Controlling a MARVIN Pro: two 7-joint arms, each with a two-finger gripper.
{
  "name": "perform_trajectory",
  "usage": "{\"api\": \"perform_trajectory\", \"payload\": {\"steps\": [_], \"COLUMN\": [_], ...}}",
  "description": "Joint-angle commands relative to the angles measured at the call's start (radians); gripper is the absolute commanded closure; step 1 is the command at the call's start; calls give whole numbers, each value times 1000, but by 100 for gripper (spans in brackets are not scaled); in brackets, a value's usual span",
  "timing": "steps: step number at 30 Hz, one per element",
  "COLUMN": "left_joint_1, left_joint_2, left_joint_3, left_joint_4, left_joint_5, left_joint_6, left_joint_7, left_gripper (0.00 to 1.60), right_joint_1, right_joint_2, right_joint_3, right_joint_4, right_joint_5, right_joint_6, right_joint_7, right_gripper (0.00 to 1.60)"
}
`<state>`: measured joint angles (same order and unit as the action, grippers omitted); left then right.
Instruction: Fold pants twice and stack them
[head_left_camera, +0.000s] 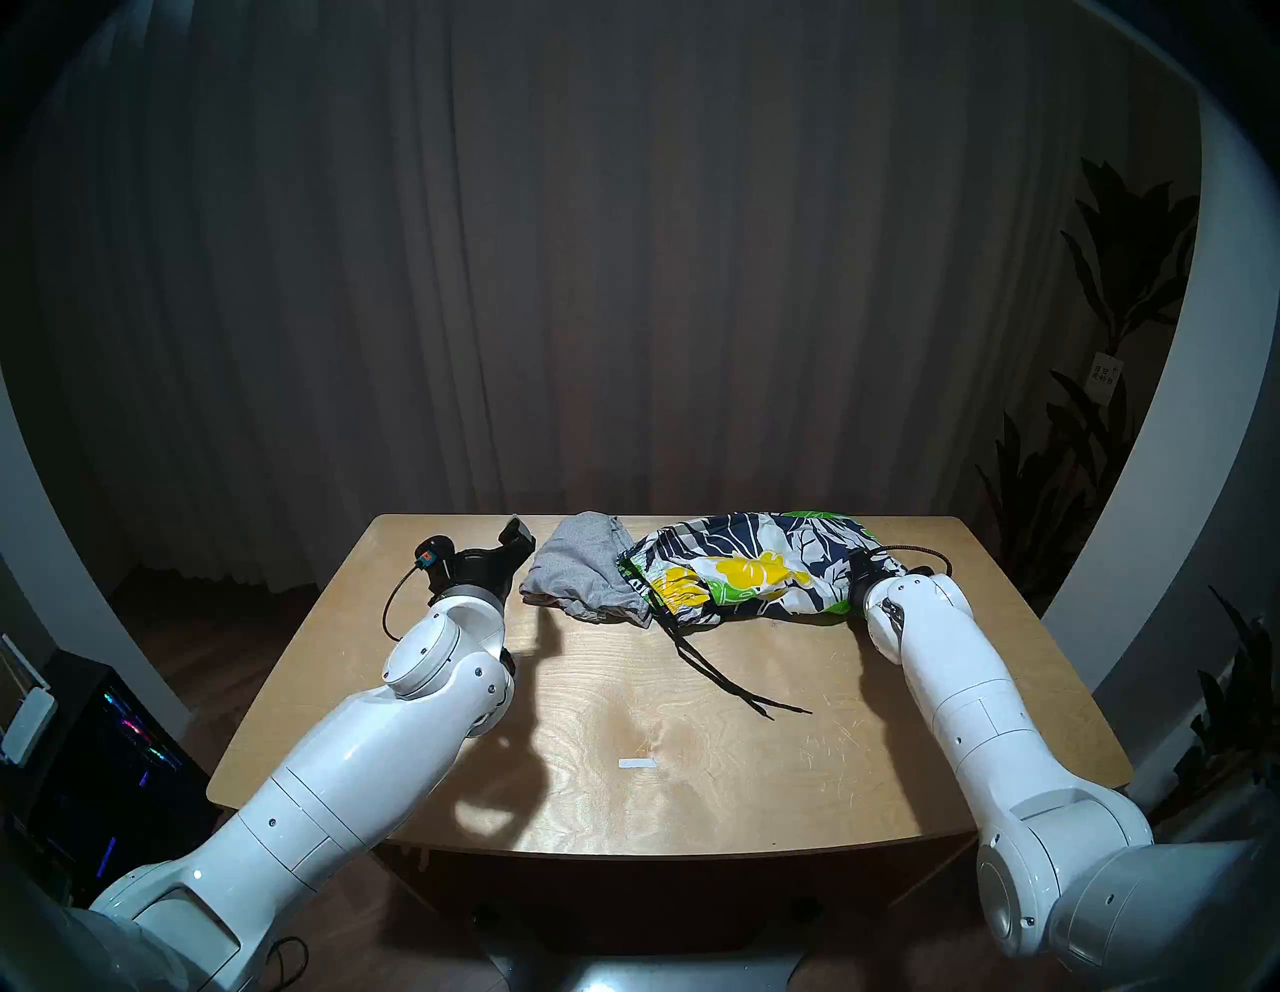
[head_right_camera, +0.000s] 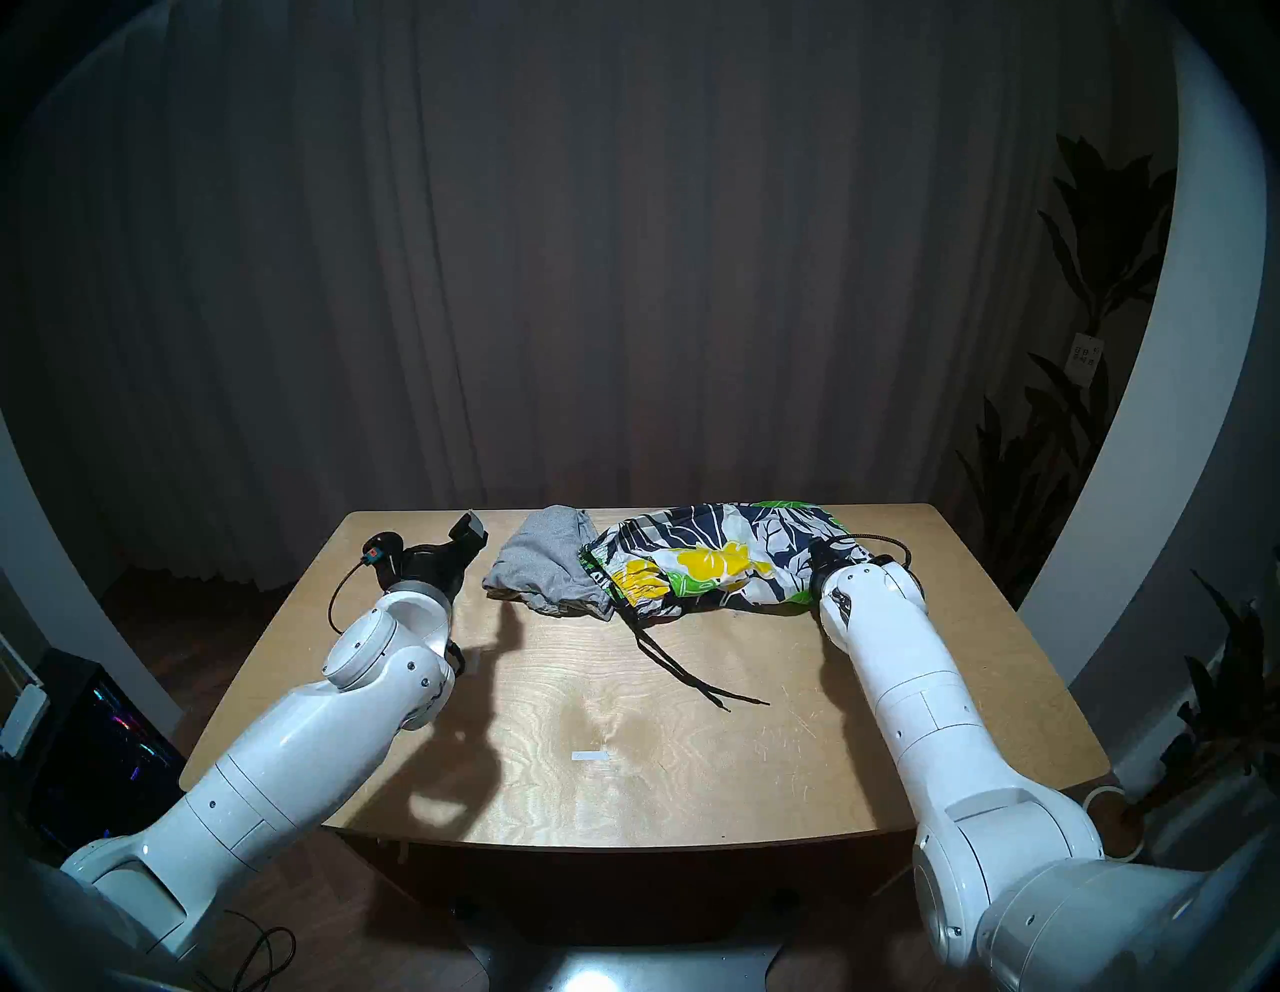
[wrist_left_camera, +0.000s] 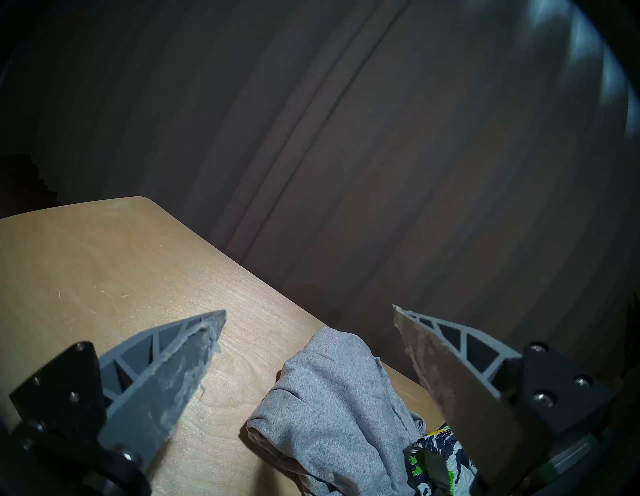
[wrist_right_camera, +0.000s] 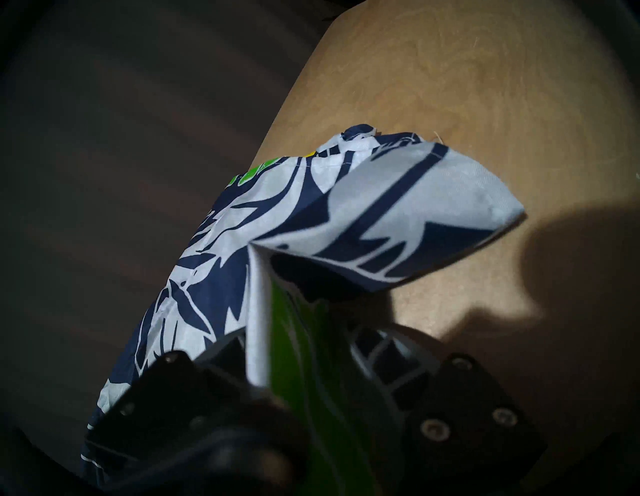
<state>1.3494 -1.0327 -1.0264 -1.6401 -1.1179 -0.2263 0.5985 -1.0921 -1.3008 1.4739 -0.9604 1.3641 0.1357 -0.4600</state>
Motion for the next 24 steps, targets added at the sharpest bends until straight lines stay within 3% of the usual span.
{"api": "perform_trajectory", "payload": {"steps": [1, 4, 6, 7, 9, 17, 24], "left_joint_1": [-22, -20, -20, -20, -18, -13, -2], "left_joint_2": [-6, -7, -7, -7, -7, -7, -4], "left_joint_3": [-8, -10, -11, -11, -12, -15, -19], "left_joint_4": [-7, -5, -4, -4, -4, -10, -22], "left_joint_5": [1, 1, 1, 1, 1, 0, 0], "left_joint_6": [-5, -7, -8, -8, -10, -16, -23], "left_joint_7": [-5, -5, -6, -6, -7, -15, -16], "left_gripper": [0, 0, 0, 0, 0, 0, 0], "right_joint_1": [-21, -19, -21, -21, -28, -60, -102], "right_joint_2": [-41, -44, -44, -44, -43, -28, -1], "right_joint_3": [-17, -20, -20, -20, -18, -10, -44], "right_joint_4": [52, 58, 54, 54, 35, -63, -181], "right_joint_5": [12, 14, 16, 16, 19, 28, 3], "right_joint_6": [16, 13, 13, 13, 13, 26, 41], "right_joint_7": [-10, -14, -14, -14, -18, -37, -50], "right_gripper": [85, 100, 119, 119, 160, 160, 160]}}
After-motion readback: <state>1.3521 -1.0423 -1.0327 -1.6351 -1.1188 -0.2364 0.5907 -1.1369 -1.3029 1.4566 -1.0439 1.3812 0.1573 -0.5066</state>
